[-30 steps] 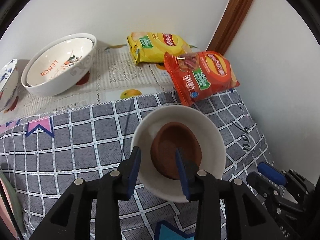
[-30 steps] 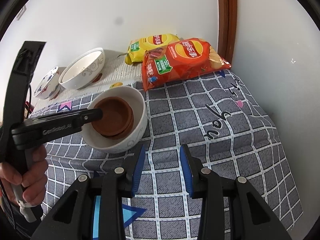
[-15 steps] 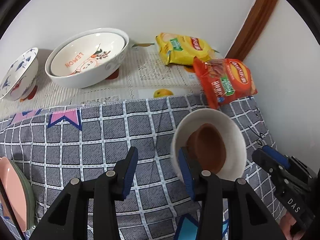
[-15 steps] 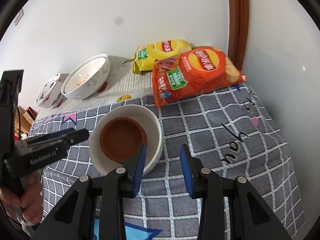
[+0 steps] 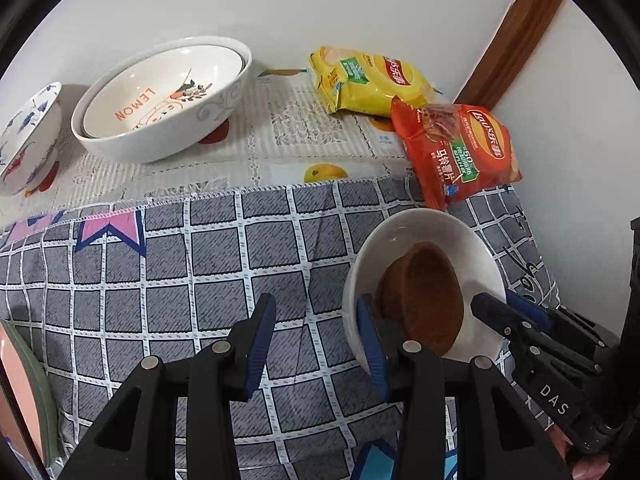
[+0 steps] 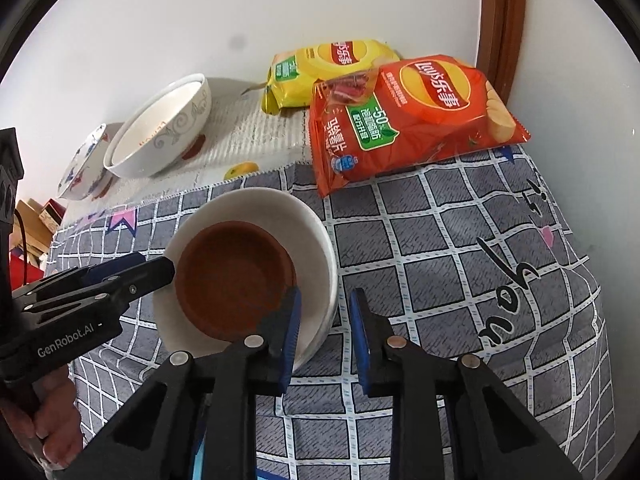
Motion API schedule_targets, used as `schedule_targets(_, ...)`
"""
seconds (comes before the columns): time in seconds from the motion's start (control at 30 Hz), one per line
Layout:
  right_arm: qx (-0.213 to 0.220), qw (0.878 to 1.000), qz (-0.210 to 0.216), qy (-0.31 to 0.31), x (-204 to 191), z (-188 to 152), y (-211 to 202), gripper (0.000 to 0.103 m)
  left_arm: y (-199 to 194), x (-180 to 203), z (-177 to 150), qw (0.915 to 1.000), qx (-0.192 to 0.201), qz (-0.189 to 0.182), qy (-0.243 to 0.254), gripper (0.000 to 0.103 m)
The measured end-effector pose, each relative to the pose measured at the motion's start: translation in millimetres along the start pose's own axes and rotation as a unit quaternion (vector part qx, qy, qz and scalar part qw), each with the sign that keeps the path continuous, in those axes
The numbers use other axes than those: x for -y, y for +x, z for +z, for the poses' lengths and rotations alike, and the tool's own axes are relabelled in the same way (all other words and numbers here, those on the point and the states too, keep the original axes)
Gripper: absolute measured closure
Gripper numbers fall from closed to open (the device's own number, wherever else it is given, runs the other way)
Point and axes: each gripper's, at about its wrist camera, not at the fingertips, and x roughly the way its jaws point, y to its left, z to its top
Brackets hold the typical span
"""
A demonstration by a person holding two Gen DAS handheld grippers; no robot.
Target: Organize plates and bowls
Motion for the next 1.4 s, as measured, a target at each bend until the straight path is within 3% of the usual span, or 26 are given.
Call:
schedule_targets(0.3, -0.005, 1.0, -0.023, -0.001, 2, 2, 8, 0.077, 6, 9, 0, 0.9995, 0.002, 0.023, 0.022, 0.066)
schedule_targets(0.53, 0.004, 0.999, -0.037, -0.007, 3, 6, 13, 0.073, 12, 9, -2, 0.9998, -0.001, 0.011, 0.018, 0.073)
schedule_targets(0.73, 0.001, 1.0, -0.02, 0.009, 10, 7, 16, 0.072, 14, 14, -3, 0.9997, -0.001, 0.008, 0.023, 0.08)
schedule_targets(1.4, -0.051, 0.998, -0.011, 0.034, 11, 13, 39, 0.076, 24, 12, -4, 1.0, -0.003, 0.001, 0.008, 0.081)
